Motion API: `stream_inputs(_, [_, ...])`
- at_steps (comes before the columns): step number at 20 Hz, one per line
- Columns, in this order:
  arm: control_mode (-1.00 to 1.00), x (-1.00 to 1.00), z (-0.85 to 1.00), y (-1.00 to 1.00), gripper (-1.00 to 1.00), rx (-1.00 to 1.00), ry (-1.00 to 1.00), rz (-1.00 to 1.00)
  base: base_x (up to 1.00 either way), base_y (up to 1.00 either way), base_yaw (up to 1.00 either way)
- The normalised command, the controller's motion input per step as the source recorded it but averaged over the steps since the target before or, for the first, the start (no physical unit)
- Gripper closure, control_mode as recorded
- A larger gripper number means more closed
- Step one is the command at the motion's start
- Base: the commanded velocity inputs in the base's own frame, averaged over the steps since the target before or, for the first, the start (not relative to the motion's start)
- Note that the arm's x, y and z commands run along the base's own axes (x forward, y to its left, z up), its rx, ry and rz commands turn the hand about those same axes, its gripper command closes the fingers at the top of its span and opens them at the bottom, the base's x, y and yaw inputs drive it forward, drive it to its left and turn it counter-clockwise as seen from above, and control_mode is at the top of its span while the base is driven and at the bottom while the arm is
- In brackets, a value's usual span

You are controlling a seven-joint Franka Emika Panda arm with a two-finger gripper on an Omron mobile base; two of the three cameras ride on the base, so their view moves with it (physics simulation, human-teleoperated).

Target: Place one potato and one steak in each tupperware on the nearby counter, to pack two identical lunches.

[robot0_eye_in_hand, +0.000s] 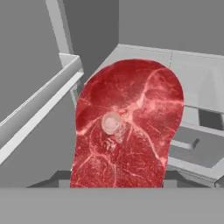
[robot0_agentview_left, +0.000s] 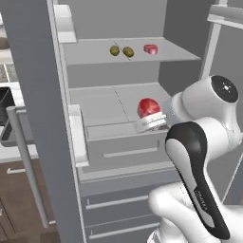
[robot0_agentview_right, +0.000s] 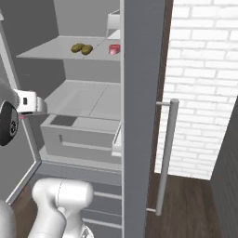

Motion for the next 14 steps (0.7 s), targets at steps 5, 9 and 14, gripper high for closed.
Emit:
stream_inputs(5, [1.00,0.00,0.00,0.00,1.00,0.00,0.00,0.00,-0.80,-0.01,0.00])
stream_inputs(9, [1.00,0.00,0.00,0.00,1.00,0.00,0.00,0.00,-0.37,0.04,0.00])
stream_inputs(14, [1.00,0.00,0.00,0.00,1.00,0.00,0.00,0.00,-0.08,0.61,0.00])
